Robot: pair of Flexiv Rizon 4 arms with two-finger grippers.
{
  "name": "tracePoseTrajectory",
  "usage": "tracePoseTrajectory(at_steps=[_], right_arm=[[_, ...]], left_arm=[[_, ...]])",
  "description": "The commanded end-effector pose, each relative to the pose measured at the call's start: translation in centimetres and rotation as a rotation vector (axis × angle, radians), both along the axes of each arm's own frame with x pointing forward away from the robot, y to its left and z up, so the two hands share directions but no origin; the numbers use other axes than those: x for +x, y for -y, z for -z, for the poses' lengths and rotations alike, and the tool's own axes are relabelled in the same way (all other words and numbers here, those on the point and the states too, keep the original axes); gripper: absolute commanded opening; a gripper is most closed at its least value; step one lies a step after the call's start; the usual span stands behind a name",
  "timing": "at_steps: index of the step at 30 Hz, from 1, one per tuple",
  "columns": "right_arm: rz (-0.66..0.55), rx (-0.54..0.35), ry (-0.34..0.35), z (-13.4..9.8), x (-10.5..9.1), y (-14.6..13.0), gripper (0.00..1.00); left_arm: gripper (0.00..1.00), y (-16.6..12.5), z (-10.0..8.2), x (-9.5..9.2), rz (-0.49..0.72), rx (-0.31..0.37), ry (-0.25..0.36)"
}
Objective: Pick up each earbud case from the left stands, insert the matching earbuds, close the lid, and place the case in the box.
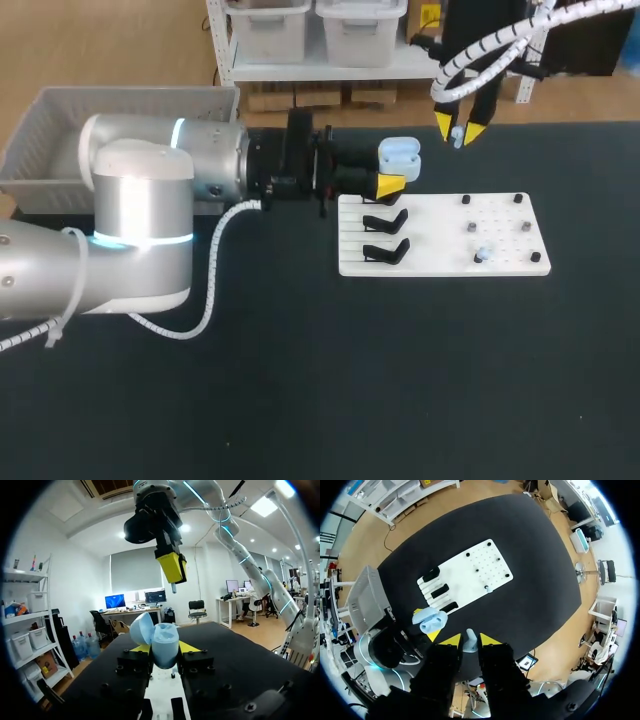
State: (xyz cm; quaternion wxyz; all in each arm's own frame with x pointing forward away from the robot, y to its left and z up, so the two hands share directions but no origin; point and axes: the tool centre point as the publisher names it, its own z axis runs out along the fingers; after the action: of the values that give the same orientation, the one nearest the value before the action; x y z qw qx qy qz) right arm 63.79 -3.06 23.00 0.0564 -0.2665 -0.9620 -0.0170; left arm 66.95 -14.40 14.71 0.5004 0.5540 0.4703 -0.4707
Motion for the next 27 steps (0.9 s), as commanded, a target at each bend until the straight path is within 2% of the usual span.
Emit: tracePoseTrajectory(at_steps=[1, 17, 21, 27], right_arm=[[0.003, 0.001, 0.009, 0.1, -0.4, 0.1, 0.00], [0.003, 0.001, 0.009, 0.1, -0.4, 0.1, 0.00], [0.056, 0.091, 0.012, -1.2, 0.0, -1.6, 0.00], [0.098, 0.107, 0.011, -2.0, -0.3, -3.6, 0.00]], left_arm=[[0.00, -0.1, 0.0, -0.4, -0.021, -0.004, 0.004], [0.00, -0.1, 0.0, -0.4, -0.021, -0.004, 0.004], [0.00, -0.1, 0.0, -0.4, -0.021, -0.004, 0.004], [0.00, -0.1, 0.0, -0.4, -0.021, -0.004, 0.004]])
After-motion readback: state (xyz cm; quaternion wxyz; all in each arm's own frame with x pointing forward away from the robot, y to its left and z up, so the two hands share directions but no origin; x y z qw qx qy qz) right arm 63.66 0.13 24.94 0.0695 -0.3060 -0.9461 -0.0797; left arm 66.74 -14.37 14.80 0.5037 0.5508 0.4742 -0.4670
